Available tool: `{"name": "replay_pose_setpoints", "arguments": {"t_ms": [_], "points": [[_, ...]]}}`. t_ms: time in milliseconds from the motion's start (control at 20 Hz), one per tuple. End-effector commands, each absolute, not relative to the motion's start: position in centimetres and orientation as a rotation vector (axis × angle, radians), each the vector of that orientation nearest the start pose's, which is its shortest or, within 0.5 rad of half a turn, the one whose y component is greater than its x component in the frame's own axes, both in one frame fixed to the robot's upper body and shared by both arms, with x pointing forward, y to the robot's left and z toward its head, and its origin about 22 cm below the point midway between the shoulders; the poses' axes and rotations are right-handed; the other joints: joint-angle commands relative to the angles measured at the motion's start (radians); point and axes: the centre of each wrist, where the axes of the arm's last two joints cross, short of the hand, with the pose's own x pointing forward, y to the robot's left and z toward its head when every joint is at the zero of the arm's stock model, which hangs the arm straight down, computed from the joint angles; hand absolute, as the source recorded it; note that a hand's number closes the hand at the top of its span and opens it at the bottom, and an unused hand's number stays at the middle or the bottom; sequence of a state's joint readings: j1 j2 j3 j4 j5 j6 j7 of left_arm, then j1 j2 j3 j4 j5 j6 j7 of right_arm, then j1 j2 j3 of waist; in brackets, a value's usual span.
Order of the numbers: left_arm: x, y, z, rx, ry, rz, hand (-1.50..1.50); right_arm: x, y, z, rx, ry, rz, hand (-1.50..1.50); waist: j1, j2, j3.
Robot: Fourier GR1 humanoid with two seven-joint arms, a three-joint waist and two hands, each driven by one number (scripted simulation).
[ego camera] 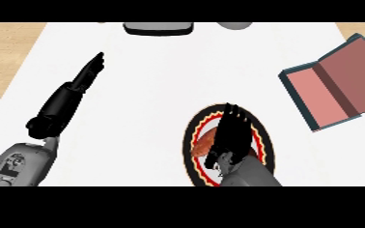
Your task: Pick the sweet potato from the plate and place it in the cardboard box
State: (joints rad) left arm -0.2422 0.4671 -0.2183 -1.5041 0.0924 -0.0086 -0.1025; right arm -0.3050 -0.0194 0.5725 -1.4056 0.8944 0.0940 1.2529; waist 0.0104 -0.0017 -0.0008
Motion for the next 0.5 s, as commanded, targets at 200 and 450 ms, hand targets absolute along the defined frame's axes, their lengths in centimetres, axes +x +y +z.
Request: {"name": "replay_pose_setpoints", "arguments": {"t_ms": [200, 450], "points": [[29.0, 27.2, 6.1, 0.079, -1.748, -0.520, 0.00, 24.9, -6.1, 1.7, -0.944, -0.485, 0.722, -1.50, -0.004, 0.001, 0.001], [29.5, 24.5, 5.6, 0.091, -1.761, -0.541, 0.00, 25.5, -4.7, 0.4, -1.004, -0.581, 0.832, 1.50, -0.004, 0.003, 0.001]]}}
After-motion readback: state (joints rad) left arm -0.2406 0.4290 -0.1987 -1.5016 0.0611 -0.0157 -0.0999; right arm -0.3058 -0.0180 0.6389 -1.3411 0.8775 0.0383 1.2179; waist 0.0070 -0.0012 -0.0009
